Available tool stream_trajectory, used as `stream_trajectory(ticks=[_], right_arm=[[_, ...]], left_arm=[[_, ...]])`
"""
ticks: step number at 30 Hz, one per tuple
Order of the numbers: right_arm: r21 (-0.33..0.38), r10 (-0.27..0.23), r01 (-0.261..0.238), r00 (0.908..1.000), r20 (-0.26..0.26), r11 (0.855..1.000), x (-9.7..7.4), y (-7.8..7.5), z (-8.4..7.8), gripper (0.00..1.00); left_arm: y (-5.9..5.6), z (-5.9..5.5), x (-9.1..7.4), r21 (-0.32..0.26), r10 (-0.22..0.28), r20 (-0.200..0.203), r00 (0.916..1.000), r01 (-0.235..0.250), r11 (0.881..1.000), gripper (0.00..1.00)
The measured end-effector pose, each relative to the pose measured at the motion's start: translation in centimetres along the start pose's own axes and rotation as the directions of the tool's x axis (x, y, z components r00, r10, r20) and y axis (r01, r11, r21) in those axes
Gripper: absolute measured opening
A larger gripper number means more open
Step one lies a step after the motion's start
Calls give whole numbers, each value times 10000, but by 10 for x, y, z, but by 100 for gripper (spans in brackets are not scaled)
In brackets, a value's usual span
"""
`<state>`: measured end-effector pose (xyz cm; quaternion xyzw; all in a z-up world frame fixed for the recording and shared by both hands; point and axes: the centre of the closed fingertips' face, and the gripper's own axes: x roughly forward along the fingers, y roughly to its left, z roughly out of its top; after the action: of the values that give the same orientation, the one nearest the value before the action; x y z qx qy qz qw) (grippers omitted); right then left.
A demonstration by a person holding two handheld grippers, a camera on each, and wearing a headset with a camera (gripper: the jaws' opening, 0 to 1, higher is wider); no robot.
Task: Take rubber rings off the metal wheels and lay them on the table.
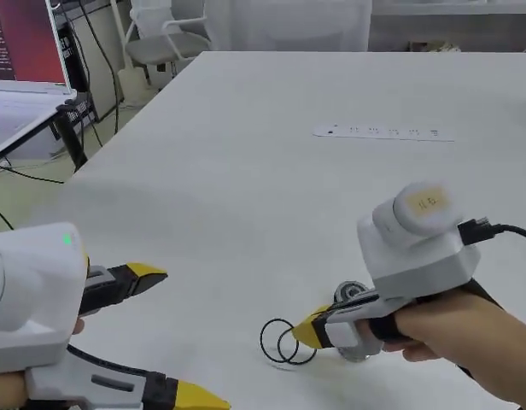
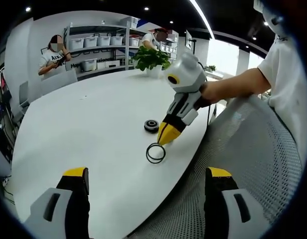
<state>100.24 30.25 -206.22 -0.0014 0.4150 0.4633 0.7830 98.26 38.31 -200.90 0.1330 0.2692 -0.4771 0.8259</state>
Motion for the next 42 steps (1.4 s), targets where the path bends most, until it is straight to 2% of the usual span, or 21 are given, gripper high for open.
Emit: stream_trajectory(ticks=[5,9,17,21,25,29,34,42], right_arm=[[16,-297,297,9996,-25,9996,3,-7,-2,0],[223,-335,335,9994,1,9992,4,-8,-3,0],[-165,-612,612,9981,-14,9980,6,-10,-3,0],[-287,-782,786,9969,120,9965,5,-13,0,6],[-241,-858,863,9960,235,9960,1,-16,4,6],[-255,-1010,1024,9936,499,9944,-6,-20,11,7],[9,-1038,1043,9883,1117,9945,-19,-22,27,7],[177,-980,964,9774,1874,9952,-39,-18,47,10]], left_arm=[[1,-1,0,-29,12,0,10000,-12,10000,96],[1,0,0,-62,10,36,10000,-10,10000,95],[1,0,0,-80,0,52,10000,1,10000,95],[1,0,0,-122,-4,70,10000,5,9999,95],[1,0,0,-140,4,79,10000,-3,9999,95],[1,0,0,-159,19,95,10000,-17,9999,95],[0,0,0,-143,-10,63,10000,11,9999,95],[-3,0,1,-116,-144,38,9999,144,9998,96]])
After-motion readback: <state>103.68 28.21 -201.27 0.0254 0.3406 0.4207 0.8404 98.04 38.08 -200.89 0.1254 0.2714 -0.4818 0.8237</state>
